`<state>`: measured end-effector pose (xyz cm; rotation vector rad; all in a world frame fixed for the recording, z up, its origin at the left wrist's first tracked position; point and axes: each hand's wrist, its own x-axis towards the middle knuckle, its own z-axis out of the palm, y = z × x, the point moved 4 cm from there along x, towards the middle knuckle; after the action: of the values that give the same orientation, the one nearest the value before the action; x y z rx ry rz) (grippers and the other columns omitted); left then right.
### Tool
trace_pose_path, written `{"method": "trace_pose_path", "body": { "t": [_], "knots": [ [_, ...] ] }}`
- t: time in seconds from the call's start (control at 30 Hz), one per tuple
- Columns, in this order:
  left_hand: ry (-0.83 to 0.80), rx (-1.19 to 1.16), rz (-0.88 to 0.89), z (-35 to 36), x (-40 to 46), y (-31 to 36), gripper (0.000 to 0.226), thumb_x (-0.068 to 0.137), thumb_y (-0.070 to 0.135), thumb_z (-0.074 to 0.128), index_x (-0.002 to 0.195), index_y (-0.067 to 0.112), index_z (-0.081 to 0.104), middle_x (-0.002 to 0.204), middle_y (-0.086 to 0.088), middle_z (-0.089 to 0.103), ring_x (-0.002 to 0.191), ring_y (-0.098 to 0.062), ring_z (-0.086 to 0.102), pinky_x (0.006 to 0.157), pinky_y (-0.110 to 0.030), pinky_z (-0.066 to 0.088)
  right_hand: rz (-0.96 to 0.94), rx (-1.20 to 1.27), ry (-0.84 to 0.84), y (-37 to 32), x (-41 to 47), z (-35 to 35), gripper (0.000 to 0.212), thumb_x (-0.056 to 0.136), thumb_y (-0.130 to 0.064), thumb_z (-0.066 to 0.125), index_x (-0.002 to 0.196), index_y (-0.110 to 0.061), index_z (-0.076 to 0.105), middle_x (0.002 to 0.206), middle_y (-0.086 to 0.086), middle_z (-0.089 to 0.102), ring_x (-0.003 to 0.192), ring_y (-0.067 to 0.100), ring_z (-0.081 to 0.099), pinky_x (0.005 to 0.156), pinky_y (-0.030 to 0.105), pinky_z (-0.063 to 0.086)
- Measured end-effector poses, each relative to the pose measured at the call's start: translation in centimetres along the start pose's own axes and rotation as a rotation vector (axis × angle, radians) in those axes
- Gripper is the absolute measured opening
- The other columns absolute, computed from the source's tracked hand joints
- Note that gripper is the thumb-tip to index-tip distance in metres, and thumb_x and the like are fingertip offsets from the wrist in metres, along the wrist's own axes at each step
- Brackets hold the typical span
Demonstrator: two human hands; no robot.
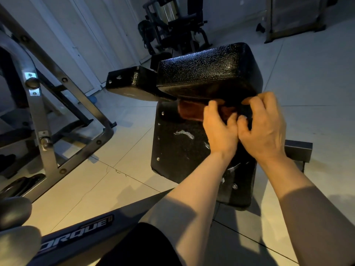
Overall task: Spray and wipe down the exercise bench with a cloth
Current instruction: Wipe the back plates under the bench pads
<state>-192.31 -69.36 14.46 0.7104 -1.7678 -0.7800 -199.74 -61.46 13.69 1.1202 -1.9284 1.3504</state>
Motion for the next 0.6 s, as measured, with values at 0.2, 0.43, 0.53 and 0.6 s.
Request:
{"method": "trace_pose_path", "body": {
  "t": [0.2,0.43,0.53,0.6],
  "knots": [
    [0.299,-0.064,-0.156,-1.0,0.3,0.5,0.035,0.084,-0.002,0.064,0.112,0.005,0.045,0.118,-0.011,0.04,0.108,-0.027,0.049,0.097,-0.033,0.043,0.109,0.019,0.015,1.8,-0.1,-1.4,0.021,0.085,-0.008,0.05,0.101,0.0,0.061,0.104,0.019,0.051,0.085,0.024,0.049,0.065,0.028,0.032],
    [-0.128,0.009,0.174,1.1,-2.0,3.2,0.031,0.078,0.002,0.071,0.105,0.005,0.056,0.102,-0.011,0.056,0.094,-0.016,0.055,0.087,-0.031,0.048,0.137,0.16,0.0,2.5,-1.5,-1.3,0.027,0.088,-0.02,0.039,0.101,-0.002,0.056,0.094,0.01,0.051,0.078,0.02,0.048,0.064,0.027,0.03],
    [0.004,-0.005,0.049,-0.6,-1.7,2.5,0.03,0.079,0.015,0.075,0.101,0.014,0.054,0.101,-0.007,0.059,0.095,-0.018,0.059,0.087,-0.04,0.051,0.179,0.182,-0.006,1.8,-2.5,-1.3,0.045,0.085,-0.035,0.047,0.119,-0.006,0.049,0.103,0.012,0.056,0.085,0.024,0.056,0.066,0.028,0.038],
    [0.03,0.039,0.009,-1.9,-1.6,2.1,0.03,0.08,0.022,0.076,0.098,0.016,0.052,0.1,-0.006,0.059,0.092,-0.016,0.059,0.085,-0.038,0.051,0.149,0.21,-0.089,0.5,-3.5,-0.9,0.063,0.082,-0.042,0.058,0.132,-0.014,0.033,0.115,0.013,0.056,0.09,0.025,0.06,0.069,0.031,0.047]
  ]
}}
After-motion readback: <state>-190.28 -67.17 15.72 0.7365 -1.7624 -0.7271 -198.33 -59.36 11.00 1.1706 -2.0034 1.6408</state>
